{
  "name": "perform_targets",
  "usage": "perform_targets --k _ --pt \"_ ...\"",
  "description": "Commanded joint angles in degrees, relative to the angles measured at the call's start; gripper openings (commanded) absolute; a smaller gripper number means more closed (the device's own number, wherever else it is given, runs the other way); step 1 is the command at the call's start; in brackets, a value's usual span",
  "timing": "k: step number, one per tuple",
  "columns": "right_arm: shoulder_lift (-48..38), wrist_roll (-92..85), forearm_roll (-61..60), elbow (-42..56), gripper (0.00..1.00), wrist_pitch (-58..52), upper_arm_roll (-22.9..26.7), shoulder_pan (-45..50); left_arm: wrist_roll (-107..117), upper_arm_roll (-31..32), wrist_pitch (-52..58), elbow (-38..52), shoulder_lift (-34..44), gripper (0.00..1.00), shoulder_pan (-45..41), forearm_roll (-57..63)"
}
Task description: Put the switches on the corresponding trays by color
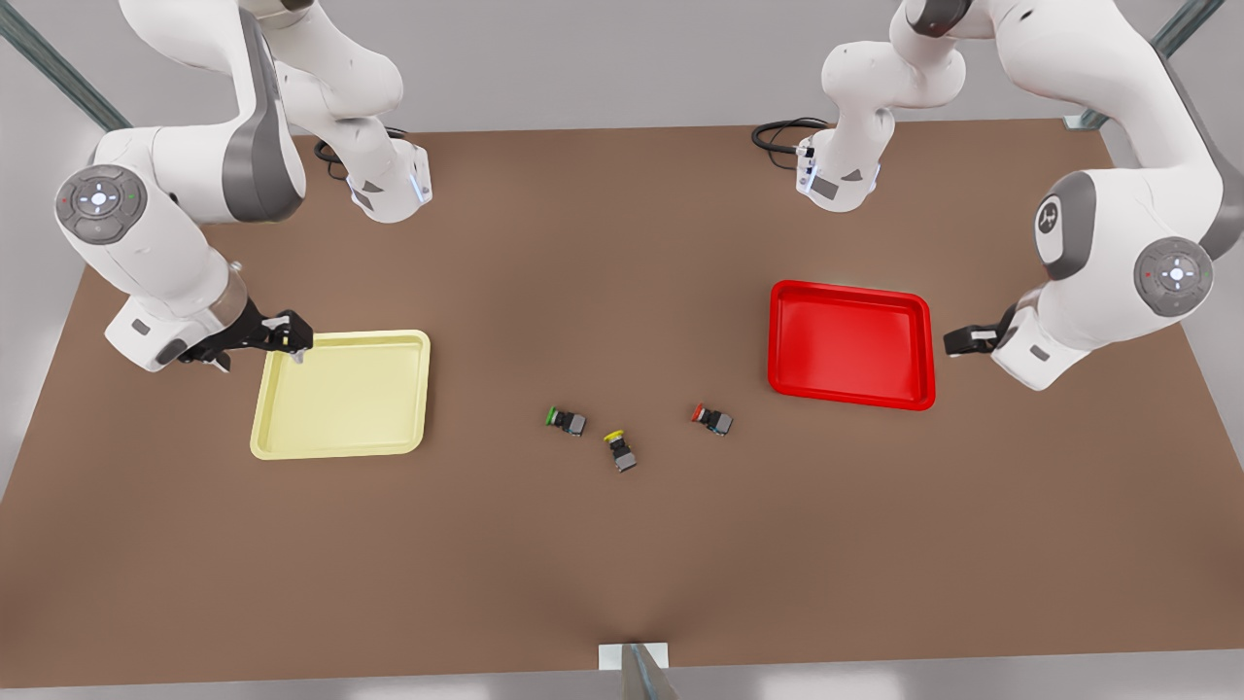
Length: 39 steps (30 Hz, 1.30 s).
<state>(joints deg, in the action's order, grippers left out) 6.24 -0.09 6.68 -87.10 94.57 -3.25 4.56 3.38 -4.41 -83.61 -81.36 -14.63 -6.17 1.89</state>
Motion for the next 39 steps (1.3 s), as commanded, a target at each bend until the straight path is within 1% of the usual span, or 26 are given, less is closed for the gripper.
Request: perform_targets --k 1,2,4,5,7,8,10,11,12,13,16,17,18,20,21,22,24,26,31,36,39 --pt "0.0 0.0 0.0 0.0 1.00 0.0 0.0 0.0 0.0 0.0 0.3 0.1 -0.1 1.00 -0.2 -0.1" --pt "0.1 0.0 0.0 -0.1 1.00 0.0 0.0 0.0 0.4 0.2 0.5 0.1 -0.6 1.00 -0.4 0.0" --pt "3.0 -0.2 -0.4 0.0 1.00 -0.1 -0.3 1.7 0.0 0.2 0.1 0.2 -2.6 1.00 -0.3 0.1" --pt "5.9 0.0 -0.5 0.7 1.00 -1.8 -0.4 5.2 0.0 0.2 -0.2 0.2 -3.1 1.00 -0.2 0.0" --pt "12.1 -0.5 -0.6 1.0 1.00 -2.2 -0.5 15.3 0.2 0.2 -0.2 1.5 -5.3 1.00 -0.2 0.0" --pt "16.2 -0.6 -0.6 1.1 1.00 -1.8 -0.5 20.6 0.1 0.2 -0.1 1.5 -5.1 1.00 -0.1 -0.2" --pt "27.2 -0.6 -0.6 6.3 1.00 1.9 -0.4 28.7 0.1 0.2 -2.0 1.6 -7.4 1.00 -0.2 -0.2" --pt "30.7 -0.6 -0.6 6.8 1.00 7.3 -0.4 30.5 0.1 0.3 -2.4 2.5 -8.5 1.00 -0.4 -0.3" --pt "33.5 -0.7 -0.6 6.2 1.00 12.9 -0.5 30.6 -0.3 0.8 -2.3 2.8 -9.0 1.00 -0.5 -0.3" --pt "36.1 -0.8 -0.6 6.2 1.00 16.9 -0.7 30.9 0.2 3.4 -1.8 2.7 -9.1 1.00 -0.5 -0.3" --pt "38.2 -0.7 -0.7 6.5 1.00 19.2 -1.2 32.1 0.6 4.8 -2.0 2.7 -11.6 1.00 -0.8 -0.4" --pt "39.2 -0.4 -3.1 7.4 1.00 19.4 -1.2 33.1 0.9 5.5 -2.3 2.7 -12.8 1.00 -1.6 -0.4" --pt "41.1 0.3 -5.5 10.9 1.00 19.8 -1.1 33.1 1.6 5.5 -2.8 3.0 -14.6 1.00 -3.3 -0.1" --pt "45.3 2.5 -8.2 17.7 1.00 19.3 -0.8 33.2 1.7 5.6 -3.1 3.6 -16.7 1.00 -3.8 -0.2" --pt "48.4 5.4 -8.5 22.3 1.00 19.1 0.3 34.9 1.6 5.6 -4.2 3.7 -18.5 1.00 -4.1 -0.2" --pt "50.4 5.9 -8.6 24.8 1.00 19.2 0.4 35.2 1.7 5.6 -5.0 3.6 -18.7 1.00 -4.9 -0.2" --pt "52.0 5.6 -8.6 26.2 1.00 21.5 2.3 35.2 1.7 5.6 -5.3 3.6 -19.5 1.00 -5.5 0.0" --pt "52.6 5.1 -8.6 26.3 1.00 22.4 2.9 35.2 1.9 5.6 -5.3 3.6 -19.7 1.00 -6.7 -0.2" --pt "54.0 5.5 -8.8 26.5 1.00 26.7 2.9 35.0 2.2 5.6 -5.3 3.6 -20.2 1.00 -8.2 -0.2" --pt "54.0 5.0 -8.8 26.5 1.00 28.0 4.0 34.5 2.2 5.5 -5.2 3.6 -20.2 1.00 -8.1 0.1" --pt "56.2 5.5 -8.8 31.7 1.00 27.5 4.0 34.9 2.2 5.6 -5.2 3.5 -20.2 1.00 -8.1 -0.1"
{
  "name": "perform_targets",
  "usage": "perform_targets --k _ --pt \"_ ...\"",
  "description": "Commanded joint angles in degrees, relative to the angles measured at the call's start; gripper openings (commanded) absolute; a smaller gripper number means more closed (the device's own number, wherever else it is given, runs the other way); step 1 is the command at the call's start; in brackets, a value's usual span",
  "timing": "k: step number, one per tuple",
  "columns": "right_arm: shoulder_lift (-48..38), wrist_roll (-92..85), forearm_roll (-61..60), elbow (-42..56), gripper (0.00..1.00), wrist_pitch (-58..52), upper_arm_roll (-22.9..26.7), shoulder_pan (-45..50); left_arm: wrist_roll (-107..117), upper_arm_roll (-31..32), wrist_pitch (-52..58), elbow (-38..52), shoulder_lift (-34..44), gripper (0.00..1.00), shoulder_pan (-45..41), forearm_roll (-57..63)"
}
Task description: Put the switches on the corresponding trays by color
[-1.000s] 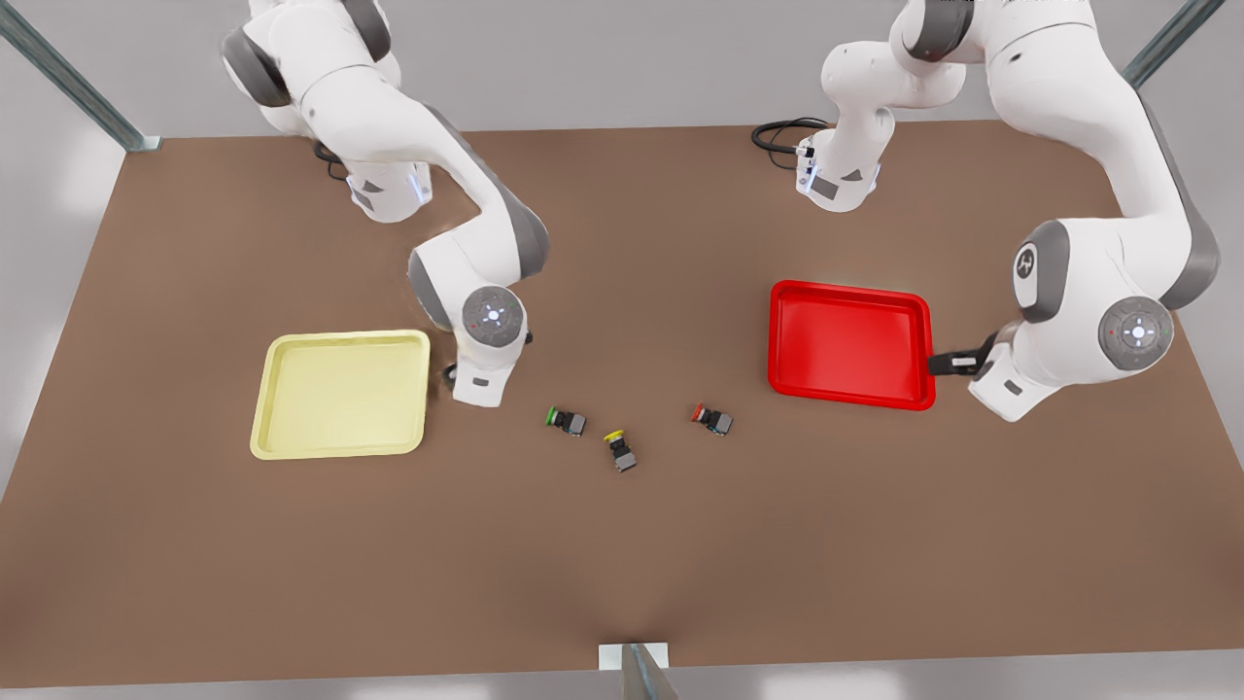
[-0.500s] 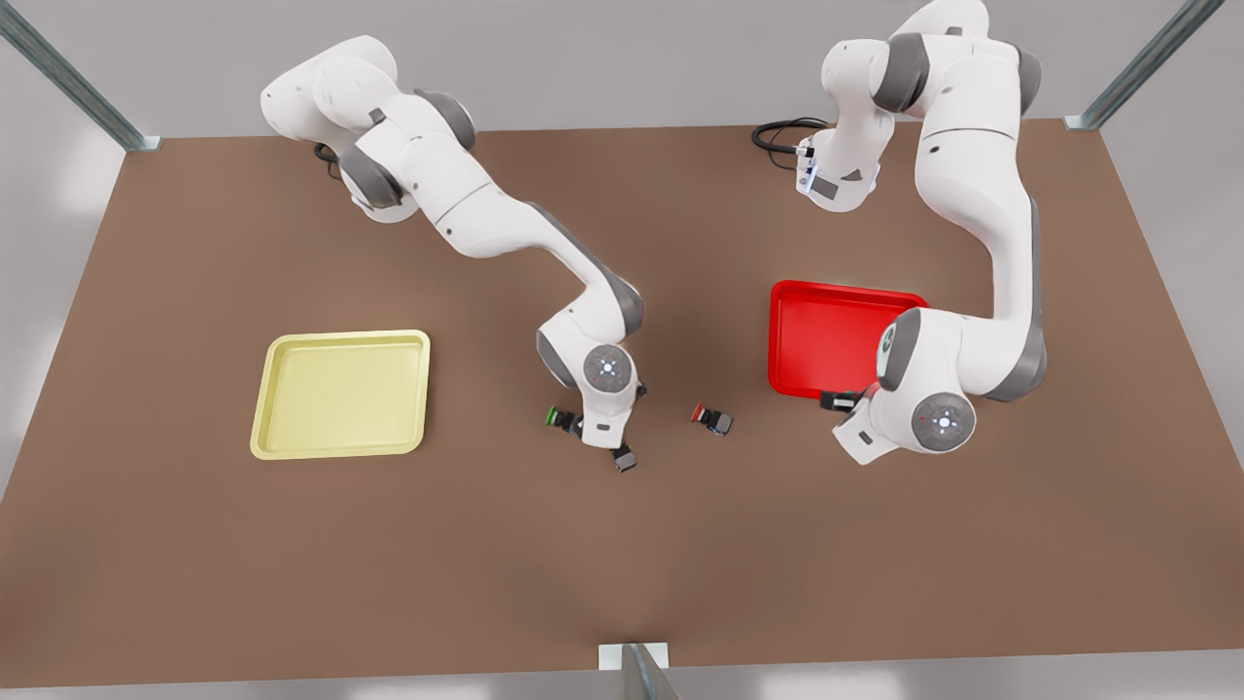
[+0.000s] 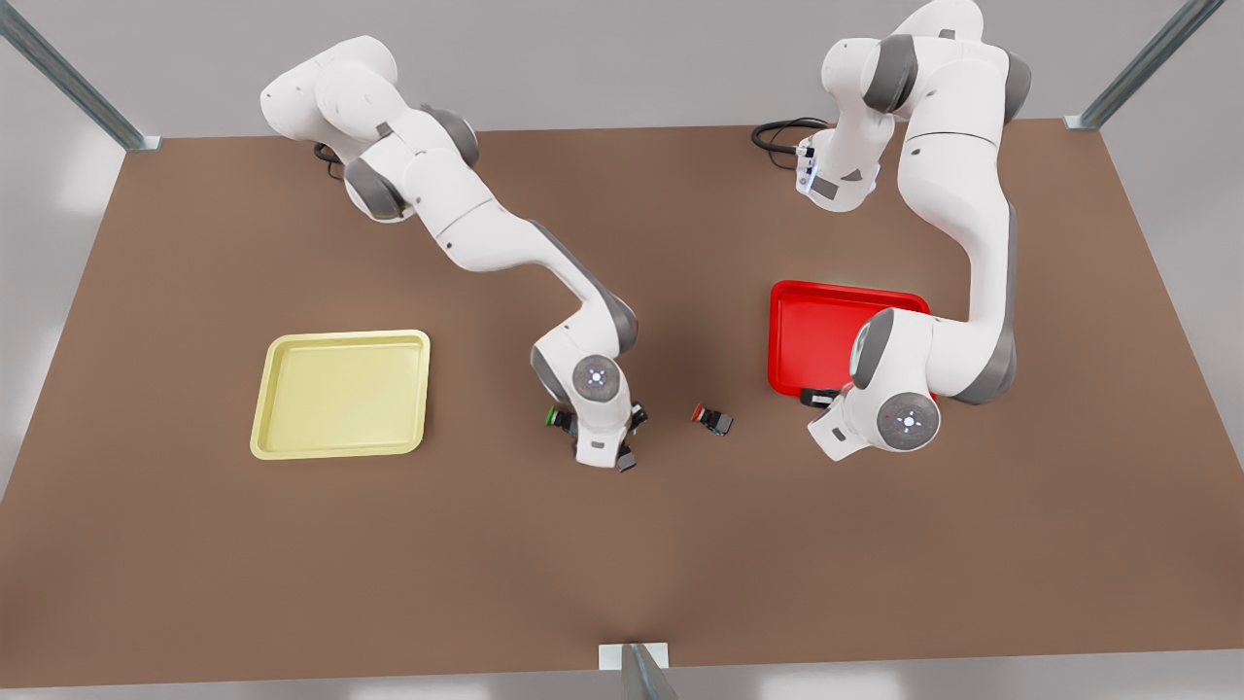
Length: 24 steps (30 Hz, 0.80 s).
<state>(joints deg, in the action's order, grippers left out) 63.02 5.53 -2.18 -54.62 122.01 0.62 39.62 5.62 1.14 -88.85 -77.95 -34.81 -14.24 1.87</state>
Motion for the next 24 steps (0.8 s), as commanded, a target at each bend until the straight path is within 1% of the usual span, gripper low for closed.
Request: perform_targets --k 1,3,7,11,14,16,17,18,24 --pt "0.7 0.0 0.0 1.0 1.00 -0.1 0.0 0.1 0.0 0.0 0.0 0.0 0.0 1.00 0.0 0.0" --pt "2.2 0.0 0.0 3.2 1.00 0.6 0.1 0.0 0.0 0.0 0.0 0.0 0.0 1.00 0.0 0.1" --pt "2.8 -0.6 0.0 3.2 1.00 4.5 0.1 -0.2 -0.1 -0.1 0.7 0.1 0.1 1.00 0.1 0.2" --pt "3.5 -0.7 0.0 3.3 1.00 6.3 0.2 -0.2 -0.1 -0.1 0.3 0.2 0.0 1.00 0.0 0.2" --pt "3.9 -0.7 0.0 3.2 1.00 10.1 0.5 0.0 0.0 0.0 -0.2 0.1 -0.9 1.00 -0.2 0.1" --pt "4.5 -0.7 0.0 3.2 1.00 10.2 0.8 0.2 0.2 -0.1 -0.3 -0.1 -1.0 1.00 -1.0 -0.2" --pt "4.5 -0.6 0.0 3.2 1.00 11.2 0.9 0.6 2.5 0.0 -2.6 0.0 -1.6 1.00 -1.5 -0.3" --pt "5.0 -0.6 0.0 3.2 1.00 11.3 0.9 0.9 4.1 0.0 -2.6 0.1 -1.9 1.00 -3.3 -0.3" --pt "5.0 0.0 0.0 3.1 1.00 10.6 1.3 0.8 7.6 0.1 -2.5 -0.6 -2.5 1.00 -5.7 -0.9"
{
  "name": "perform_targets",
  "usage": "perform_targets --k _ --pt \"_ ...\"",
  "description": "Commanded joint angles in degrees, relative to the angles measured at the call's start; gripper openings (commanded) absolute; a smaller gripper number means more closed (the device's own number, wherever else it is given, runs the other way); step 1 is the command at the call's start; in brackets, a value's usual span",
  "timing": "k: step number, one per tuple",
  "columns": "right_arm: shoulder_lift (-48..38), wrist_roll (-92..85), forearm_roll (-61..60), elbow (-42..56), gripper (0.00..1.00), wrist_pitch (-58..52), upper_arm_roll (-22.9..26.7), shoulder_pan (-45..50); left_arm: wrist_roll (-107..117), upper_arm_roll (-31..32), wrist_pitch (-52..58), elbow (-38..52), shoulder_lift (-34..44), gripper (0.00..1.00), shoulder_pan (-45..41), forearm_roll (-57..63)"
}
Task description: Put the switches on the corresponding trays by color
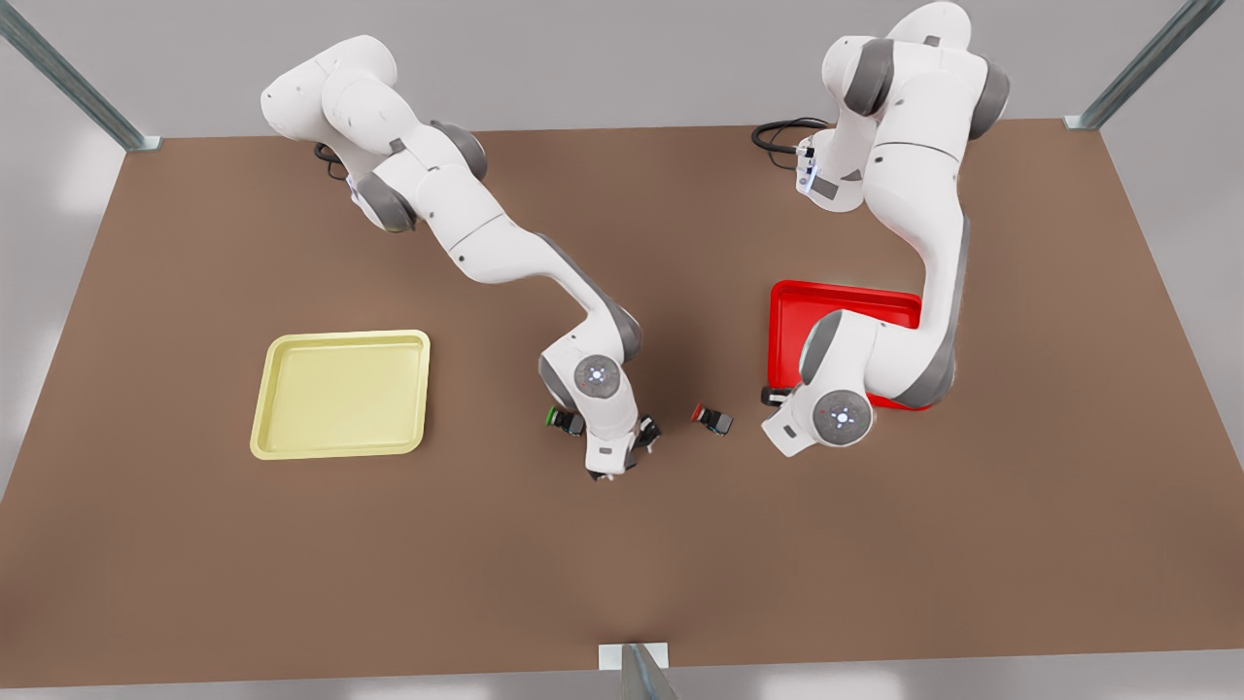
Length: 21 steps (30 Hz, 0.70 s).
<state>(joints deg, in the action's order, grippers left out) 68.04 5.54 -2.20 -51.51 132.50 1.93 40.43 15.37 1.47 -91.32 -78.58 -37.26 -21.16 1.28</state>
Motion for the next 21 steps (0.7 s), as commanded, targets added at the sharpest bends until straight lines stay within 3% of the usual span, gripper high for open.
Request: perform_targets --k 1,2,3,4,10,15,21 --pt "0.0 0.0 0.0 0.0 0.89 -0.1 0.0 0.0 0.6 0.0 -0.1 0.0 0.0 1.00 -0.3 -1.0" --pt "0.0 0.1 0.0 -0.1 0.74 -0.1 0.0 -0.1 0.7 0.0 -0.1 0.0 -0.1 1.00 -0.3 -1.1" --pt "0.0 0.1 0.0 0.0 0.65 -0.9 0.0 -0.1 0.7 0.0 -0.1 -0.1 -0.2 1.00 -0.5 -1.1" --pt "0.0 0.4 0.0 -0.1 0.62 -0.9 0.0 -0.1 0.8 0.0 0.0 -0.1 -0.2 1.00 -0.5 -1.1" --pt "0.0 1.5 0.0 -0.2 0.57 -2.5 0.0 0.0 0.6 0.9 -1.8 -0.3 -1.6 1.00 -0.4 -1.2" --pt "0.0 1.5 0.0 -0.1 0.51 -2.4 0.0 0.0 1.2 1.3 -9.7 -0.6 -3.5 1.00 -0.1 -3.9" --pt "-0.1 1.5 0.0 -0.1 0.51 -2.5 0.0 0.0 5.7 1.2 -14.1 -1.0 -5.7 1.00 2.0 -6.3"
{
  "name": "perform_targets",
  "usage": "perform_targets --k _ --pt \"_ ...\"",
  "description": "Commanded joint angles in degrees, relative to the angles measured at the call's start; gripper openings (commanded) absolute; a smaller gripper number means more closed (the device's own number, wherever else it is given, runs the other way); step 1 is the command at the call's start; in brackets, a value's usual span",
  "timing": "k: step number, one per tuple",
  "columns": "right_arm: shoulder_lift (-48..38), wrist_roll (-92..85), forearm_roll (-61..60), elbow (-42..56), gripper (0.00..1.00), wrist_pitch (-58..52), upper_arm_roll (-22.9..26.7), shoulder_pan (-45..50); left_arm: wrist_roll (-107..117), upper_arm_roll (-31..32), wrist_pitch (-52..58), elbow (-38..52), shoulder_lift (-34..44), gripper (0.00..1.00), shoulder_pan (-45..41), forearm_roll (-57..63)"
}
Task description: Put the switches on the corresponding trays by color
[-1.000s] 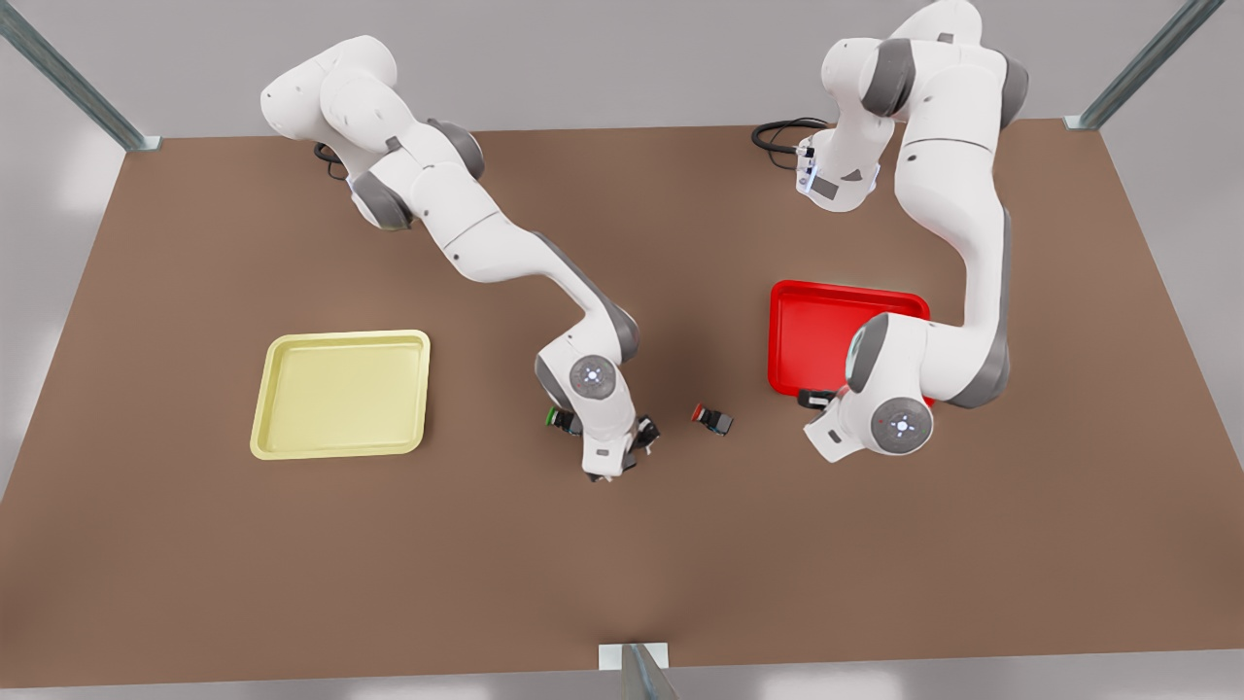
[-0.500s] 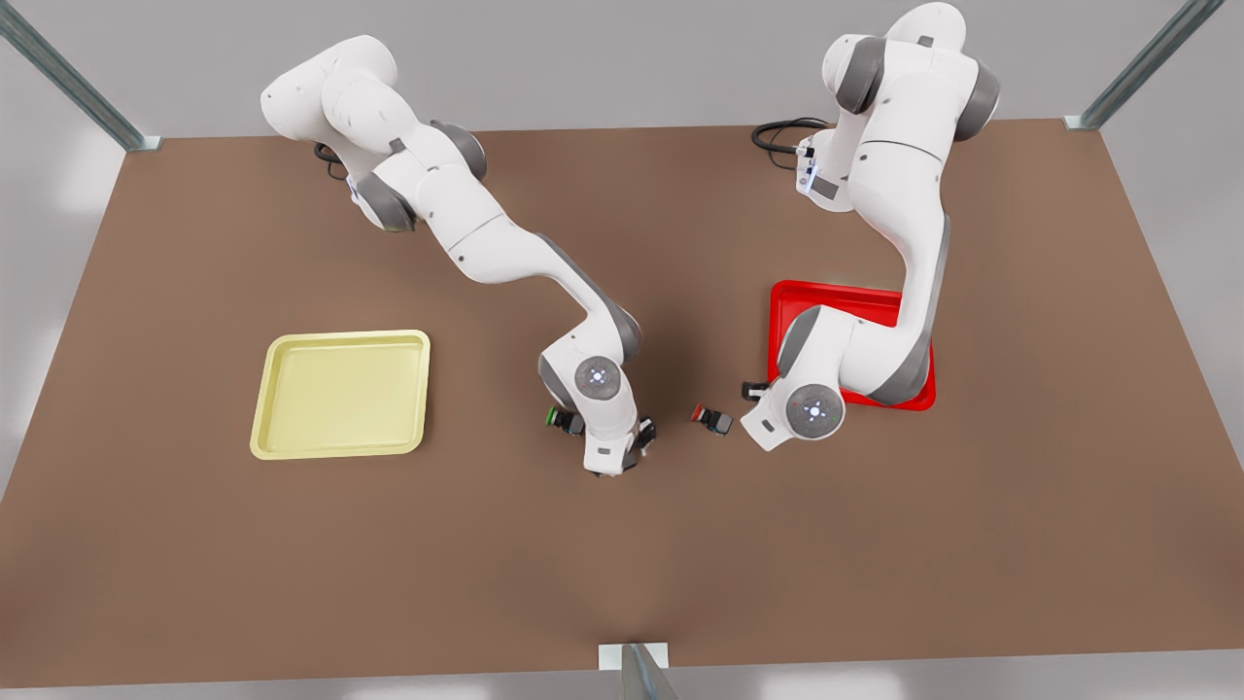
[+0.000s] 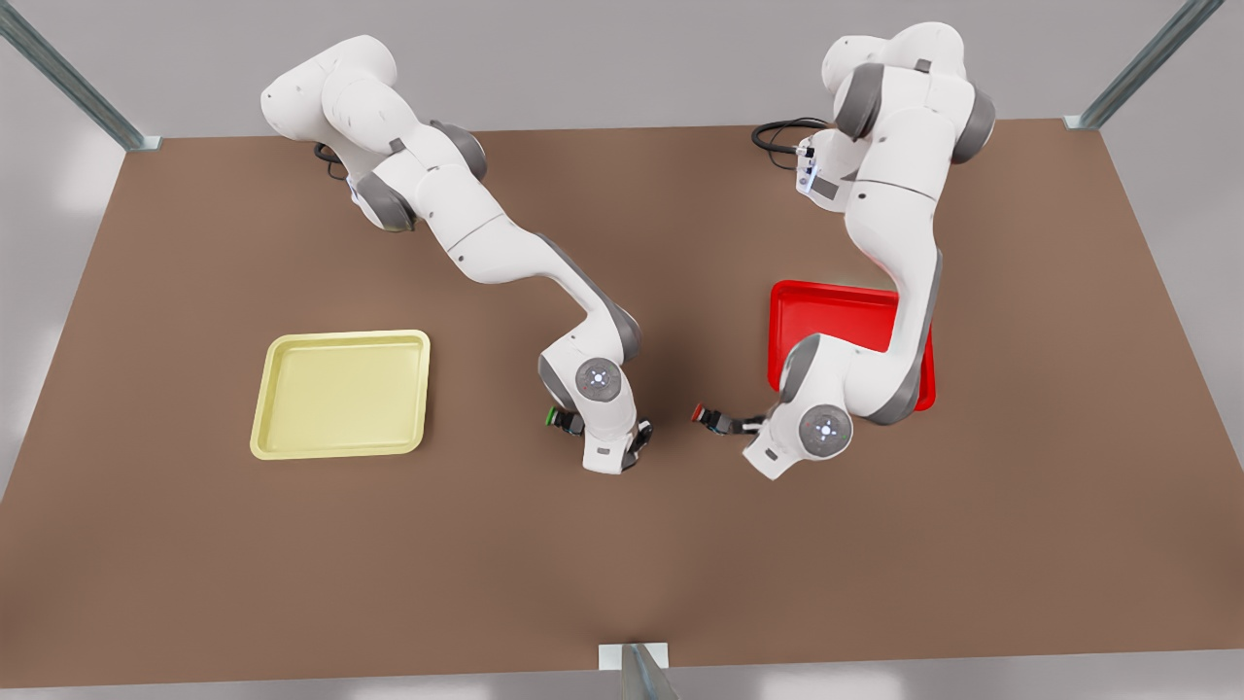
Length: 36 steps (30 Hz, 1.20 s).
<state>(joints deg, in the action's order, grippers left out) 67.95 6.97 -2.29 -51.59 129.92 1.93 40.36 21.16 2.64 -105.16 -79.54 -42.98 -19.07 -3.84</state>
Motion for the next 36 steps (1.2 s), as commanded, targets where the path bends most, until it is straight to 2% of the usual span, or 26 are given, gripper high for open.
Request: perform_targets --k 1,5,7,9,11,14,17,19,20,21,24,29,30,31,32,34,36 --pt "0.0 0.1 0.2 0.0 0.51 -0.1 0.0 0.0 0.1 0.0 0.0 0.0 0.0 1.00 0.0 -1.3" --pt "-1.6 -0.1 0.2 -0.3 0.52 -1.5 0.0 -0.3 2.1 0.1 -0.6 0.2 -0.1 1.00 -0.8 -1.3" --pt "-8.1 -1.1 0.1 -3.6 0.52 -3.8 -0.3 -3.0 5.4 0.0 -3.9 -1.3 -0.2 1.00 -1.5 -3.6" --pt "-18.0 -8.8 0.1 -16.3 0.53 -5.6 -1.1 -9.2 11.5 0.0 -8.2 -3.3 -0.3 1.00 -3.1 -6.7" --pt "-25.0 -18.4 0.6 -26.1 0.53 -6.4 -4.6 -18.5 14.7 0.0 -13.2 -6.9 0.5 1.00 -3.9 -9.3" --pt "-41.2 -32.5 3.9 -49.5 0.53 -6.2 -5.8 -31.4 27.1 0.0 -18.1 -12.0 3.2 1.00 -4.5 -13.9" --pt "-49.8 -36.1 14.8 -64.9 0.53 -5.6 -24.7 -58.9 38.2 -0.2 -19.0 -12.2 4.3 1.00 -4.4 -14.1" --pt "-52.5 -39.2 16.1 -69.8 0.53 -5.4 -25.8 -63.7 39.2 -0.6 -18.0 -12.4 4.6 1.00 -4.4 -14.0" --pt "-52.2 -39.4 16.1 -70.0 0.55 -5.4 -25.8 -64.4 40.2 -0.5 -18.6 -12.5 4.2 1.00 -4.5 -14.1" --pt "-52.1 -38.8 16.1 -70.0 1.00 -5.4 -25.8 -64.4 41.4 -0.6 -18.9 -12.5 3.8 0.99 -4.5 -14.1" --pt "-52.0 -38.7 16.0 -70.5 1.00 -5.6 -25.8 -64.4 50.7 -0.4 -22.7 -13.5 2.6 0.98 -4.5 -14.6" --pt "-52.0 -39.2 16.0 -69.6 1.00 -5.9 -25.8 -63.9 51.4 -0.2 -25.4 -16.1 2.6 0.99 -4.5 -15.1" --pt "-51.5 -37.0 15.3 -60.9 1.00 -16.3 -26.8 -61.2 51.4 -0.2 -25.7 -16.3 2.6 0.99 -4.7 -15.8" --pt "-48.7 -26.1 15.2 -45.2 1.00 -35.4 -26.8 -56.9 51.4 -0.2 -25.7 -16.4 2.5 0.99 -5.4 -16.3" --pt "-48.2 -18.8 15.2 -36.2 1.00 -43.0 -26.8 -54.2 51.4 -0.2 -27.2 -17.1 2.2 0.99 -5.8 -16.5" --pt "-48.5 -10.2 15.4 -23.5 1.00 -52.3 -26.6 -49.4 51.4 -0.2 -27.6 -17.1 1.4 0.99 -6.2 -16.5" --pt "-54.8 -10.2 15.2 -24.2 1.00 -43.8 -20.1 -42.3 50.9 -0.2 -27.6 -17.1 1.5 0.99 -6.2 -16.5"
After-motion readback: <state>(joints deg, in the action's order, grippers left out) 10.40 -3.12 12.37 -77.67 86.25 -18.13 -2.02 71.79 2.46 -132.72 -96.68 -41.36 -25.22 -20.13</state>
